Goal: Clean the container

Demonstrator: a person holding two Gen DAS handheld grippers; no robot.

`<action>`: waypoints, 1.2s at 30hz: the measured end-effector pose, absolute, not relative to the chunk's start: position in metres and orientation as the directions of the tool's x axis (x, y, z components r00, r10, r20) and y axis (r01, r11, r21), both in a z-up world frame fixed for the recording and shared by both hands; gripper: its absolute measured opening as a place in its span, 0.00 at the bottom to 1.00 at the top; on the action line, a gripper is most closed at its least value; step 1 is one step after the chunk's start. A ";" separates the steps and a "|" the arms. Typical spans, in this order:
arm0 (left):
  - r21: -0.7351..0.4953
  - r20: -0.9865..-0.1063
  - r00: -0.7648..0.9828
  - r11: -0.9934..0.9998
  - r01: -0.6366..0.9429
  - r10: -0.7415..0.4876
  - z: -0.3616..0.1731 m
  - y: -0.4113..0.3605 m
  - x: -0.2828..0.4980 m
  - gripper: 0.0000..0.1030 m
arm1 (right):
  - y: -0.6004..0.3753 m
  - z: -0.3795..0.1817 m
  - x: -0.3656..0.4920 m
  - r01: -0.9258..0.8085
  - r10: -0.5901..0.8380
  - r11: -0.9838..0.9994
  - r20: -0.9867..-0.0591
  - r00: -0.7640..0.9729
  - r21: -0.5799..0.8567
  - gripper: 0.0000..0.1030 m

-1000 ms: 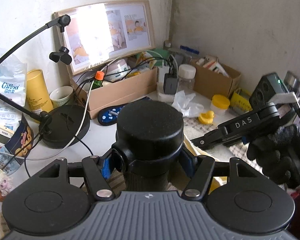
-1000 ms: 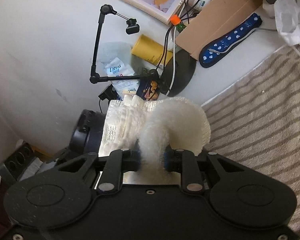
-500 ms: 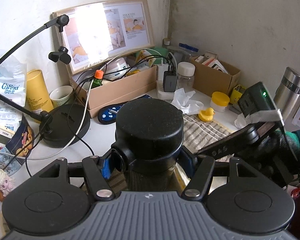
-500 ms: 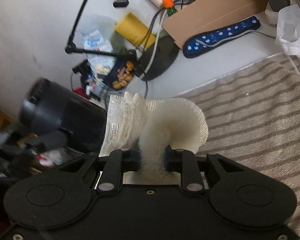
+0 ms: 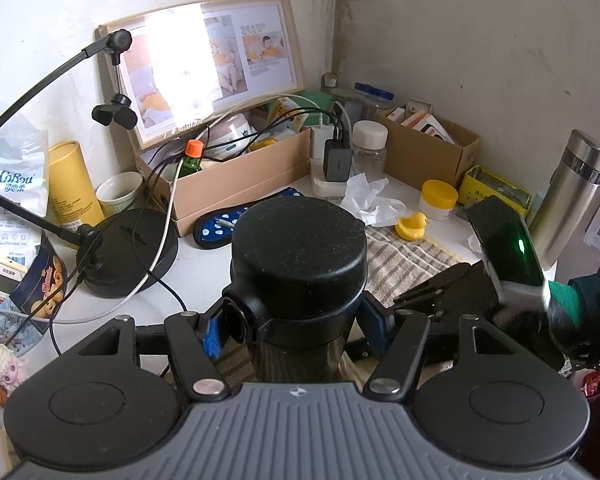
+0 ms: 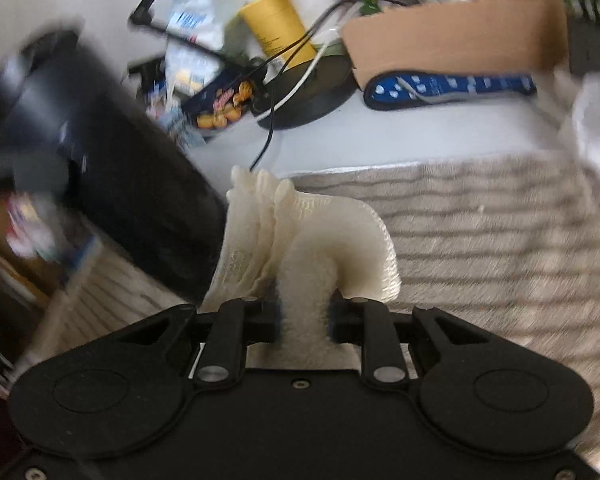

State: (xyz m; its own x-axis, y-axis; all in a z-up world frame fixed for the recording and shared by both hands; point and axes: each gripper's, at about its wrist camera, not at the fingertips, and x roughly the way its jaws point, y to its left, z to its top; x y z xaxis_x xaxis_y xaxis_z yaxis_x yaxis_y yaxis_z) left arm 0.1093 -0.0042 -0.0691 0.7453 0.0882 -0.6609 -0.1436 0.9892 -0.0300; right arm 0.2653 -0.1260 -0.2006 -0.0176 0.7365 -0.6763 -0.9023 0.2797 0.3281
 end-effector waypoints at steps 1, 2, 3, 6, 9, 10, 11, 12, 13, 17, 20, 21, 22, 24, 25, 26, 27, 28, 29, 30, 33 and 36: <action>-0.030 -0.662 0.745 0.989 -0.143 0.088 -0.069 -0.004 0.109 0.62 | -0.126 -0.198 0.261 -0.920 0.732 0.272 -0.681 0.007 0.284 0.19; -0.031 -0.662 0.744 0.989 -0.144 0.087 -0.069 -0.004 0.109 0.62 | -0.126 -0.194 0.255 -0.940 0.723 0.266 -0.689 0.049 0.212 0.19; -0.032 -0.663 0.744 0.989 -0.144 0.087 -0.069 -0.003 0.108 0.62 | -0.126 -0.190 0.246 -0.959 0.712 0.259 -0.694 0.110 0.114 0.19; -0.033 -0.662 0.744 0.989 -0.145 0.087 -0.069 -0.003 0.107 0.62 | -0.125 -0.184 0.230 -0.964 0.682 0.247 -0.689 0.246 -0.100 0.19; -0.031 -0.664 0.743 0.989 -0.145 0.088 -0.069 -0.003 0.106 0.62 | -0.120 -0.190 0.220 -0.955 0.654 0.202 -0.695 0.297 -0.218 0.19; -0.030 -0.664 0.742 0.989 -0.144 0.088 -0.069 -0.003 0.106 0.62 | -0.117 -0.192 0.217 -0.948 0.645 0.185 -0.697 0.315 -0.257 0.19; -0.030 -0.664 0.743 0.989 -0.141 0.086 -0.069 -0.002 0.105 0.62 | -0.116 -0.193 0.216 -0.947 0.642 0.183 -0.698 0.318 -0.263 0.19; -0.029 -0.663 0.744 0.990 -0.137 0.084 -0.069 -0.002 0.104 0.62 | -0.115 -0.191 0.219 -0.952 0.643 0.197 -0.701 0.307 -0.235 0.19; -0.029 -0.659 0.748 0.991 -0.129 0.078 -0.069 -0.001 0.101 0.62 | -0.115 -0.189 0.222 -0.956 0.647 0.217 -0.703 0.294 -0.199 0.19; -0.049 -0.624 0.780 0.994 -0.094 0.043 -0.073 0.006 0.085 0.62 | -0.115 -0.182 0.235 -0.957 0.659 0.276 -0.707 0.256 -0.089 0.19; -0.075 -0.604 0.796 0.992 -0.097 0.032 -0.075 0.013 0.073 0.62 | -0.115 -0.180 0.241 -0.949 0.670 0.313 -0.704 0.237 -0.021 0.19; -0.084 -0.599 0.800 0.992 -0.099 0.030 -0.075 0.015 0.070 0.62 | -0.115 -0.179 0.244 -0.946 0.673 0.326 -0.703 0.231 0.001 0.19; -0.089 -0.594 0.804 0.991 -0.100 0.028 -0.076 0.016 0.067 0.62 | -0.113 -0.179 0.245 -0.944 0.673 0.331 -0.704 0.227 0.012 0.19; -0.097 -0.585 0.811 0.990 -0.098 0.024 -0.077 0.018 0.063 0.62 | -0.111 -0.181 0.248 -0.943 0.681 0.328 -0.705 0.196 0.055 0.19; -0.097 -0.582 0.813 0.991 -0.095 0.021 -0.077 0.018 0.062 0.62 | -0.109 -0.182 0.247 -0.944 0.682 0.323 -0.708 0.185 0.063 0.19; -0.097 -0.579 0.815 0.991 -0.090 0.018 -0.077 0.017 0.061 0.62 | -0.107 -0.184 0.244 -0.948 0.683 0.310 -0.709 0.176 0.064 0.19; -0.095 -0.577 0.817 0.992 -0.086 0.015 -0.077 0.017 0.061 0.62 | -0.105 -0.185 0.242 -0.953 0.691 0.293 -0.707 0.153 0.080 0.19; -0.094 -0.576 0.818 0.992 -0.081 0.013 -0.077 0.017 0.061 0.62 | -0.104 -0.185 0.242 -0.953 0.702 0.279 -0.702 0.120 0.116 0.19; -0.092 -0.574 0.819 0.993 -0.077 0.010 -0.077 0.017 0.060 0.62 | -0.104 -0.184 0.242 -0.949 0.712 0.274 -0.696 0.091 0.157 0.19; -0.091 -0.573 0.820 0.993 -0.072 0.007 -0.077 0.016 0.060 0.62 | -0.104 -0.184 0.243 -0.941 0.724 0.271 -0.687 0.060 0.204 0.19; -0.088 -0.572 0.820 0.994 -0.060 -0.001 -0.077 0.018 0.062 0.62 | -0.112 -0.179 0.254 -0.881 0.783 0.273 -0.621 -0.030 0.387 0.19; -0.082 -0.573 0.820 0.996 -0.040 -0.014 -0.077 0.019 0.064 0.62 | -0.120 -0.175 0.266 -0.812 0.822 0.268 -0.562 -0.087 0.518 0.19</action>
State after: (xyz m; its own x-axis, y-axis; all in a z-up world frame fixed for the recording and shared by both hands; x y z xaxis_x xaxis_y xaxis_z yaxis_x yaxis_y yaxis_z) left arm 0.0640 0.0190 -0.0770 0.8197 -0.0142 -0.5726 -0.0403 0.9958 -0.0823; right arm 0.2657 -0.1202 -0.1747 -0.0874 0.8223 -0.5624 -0.8121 0.2681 0.5182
